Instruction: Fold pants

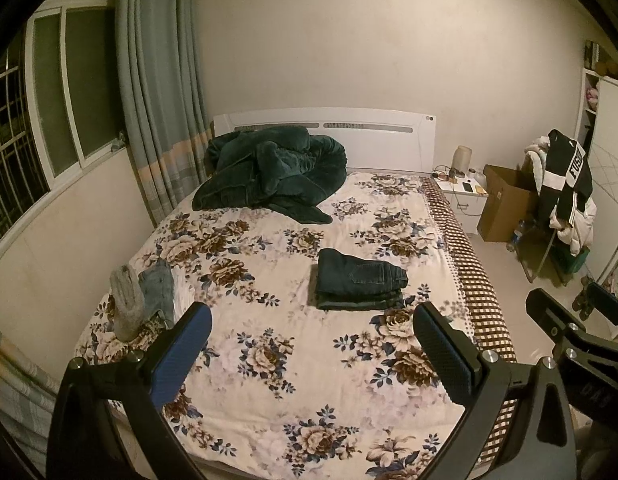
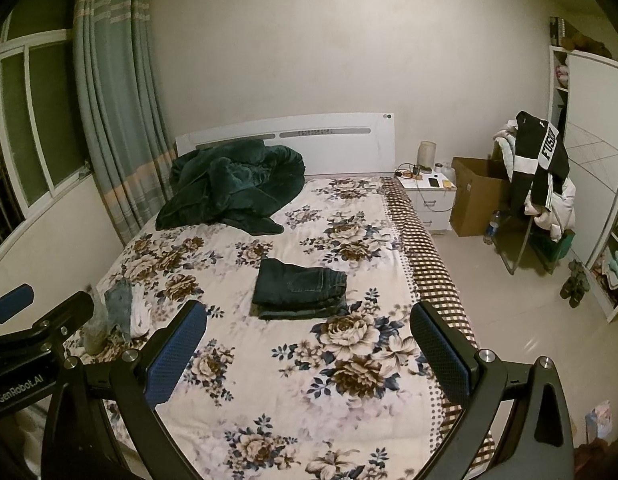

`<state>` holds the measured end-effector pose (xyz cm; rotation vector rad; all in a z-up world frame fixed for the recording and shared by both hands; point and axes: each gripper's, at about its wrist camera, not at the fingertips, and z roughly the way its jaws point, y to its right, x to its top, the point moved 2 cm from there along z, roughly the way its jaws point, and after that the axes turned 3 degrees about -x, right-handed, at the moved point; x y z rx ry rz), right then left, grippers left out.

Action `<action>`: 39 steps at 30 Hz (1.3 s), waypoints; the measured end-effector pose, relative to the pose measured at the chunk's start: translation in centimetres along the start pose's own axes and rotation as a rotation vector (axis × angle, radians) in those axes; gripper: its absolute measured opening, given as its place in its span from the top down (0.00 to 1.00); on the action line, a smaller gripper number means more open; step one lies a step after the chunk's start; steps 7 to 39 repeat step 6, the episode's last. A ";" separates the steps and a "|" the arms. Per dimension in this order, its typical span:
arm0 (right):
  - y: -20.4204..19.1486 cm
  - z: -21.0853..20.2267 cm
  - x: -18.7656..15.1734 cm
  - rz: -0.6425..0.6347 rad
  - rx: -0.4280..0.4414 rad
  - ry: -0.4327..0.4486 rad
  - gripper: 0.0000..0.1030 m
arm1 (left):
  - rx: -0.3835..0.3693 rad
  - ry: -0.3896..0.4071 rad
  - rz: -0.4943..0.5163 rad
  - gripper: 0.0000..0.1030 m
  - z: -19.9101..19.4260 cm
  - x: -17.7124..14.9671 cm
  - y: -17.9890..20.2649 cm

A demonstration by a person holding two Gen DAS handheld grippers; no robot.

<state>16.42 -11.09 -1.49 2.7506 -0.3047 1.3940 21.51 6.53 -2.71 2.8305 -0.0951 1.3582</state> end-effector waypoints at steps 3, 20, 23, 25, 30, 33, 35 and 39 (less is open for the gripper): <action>0.0 0.0 0.0 0.002 -0.001 0.000 0.00 | -0.001 0.003 -0.005 0.00 -0.4 -0.2 -0.1; -0.1 -0.1 0.0 0.003 -0.002 -0.001 0.00 | -0.002 0.008 -0.007 0.00 -0.7 -0.4 -0.1; -0.1 -0.1 0.0 0.003 -0.002 -0.001 0.00 | -0.002 0.008 -0.007 0.00 -0.7 -0.4 -0.1; -0.1 -0.1 0.0 0.003 -0.002 -0.001 0.00 | -0.002 0.008 -0.007 0.00 -0.7 -0.4 -0.1; -0.1 -0.1 0.0 0.003 -0.002 -0.001 0.00 | -0.002 0.008 -0.007 0.00 -0.7 -0.4 -0.1; -0.1 -0.1 0.0 0.003 -0.002 -0.001 0.00 | -0.002 0.008 -0.007 0.00 -0.7 -0.4 -0.1; -0.1 -0.1 0.0 0.003 -0.002 -0.001 0.00 | -0.002 0.008 -0.007 0.00 -0.7 -0.4 -0.1; -0.1 -0.1 0.0 0.003 -0.002 -0.001 0.00 | -0.002 0.008 -0.007 0.00 -0.7 -0.4 -0.1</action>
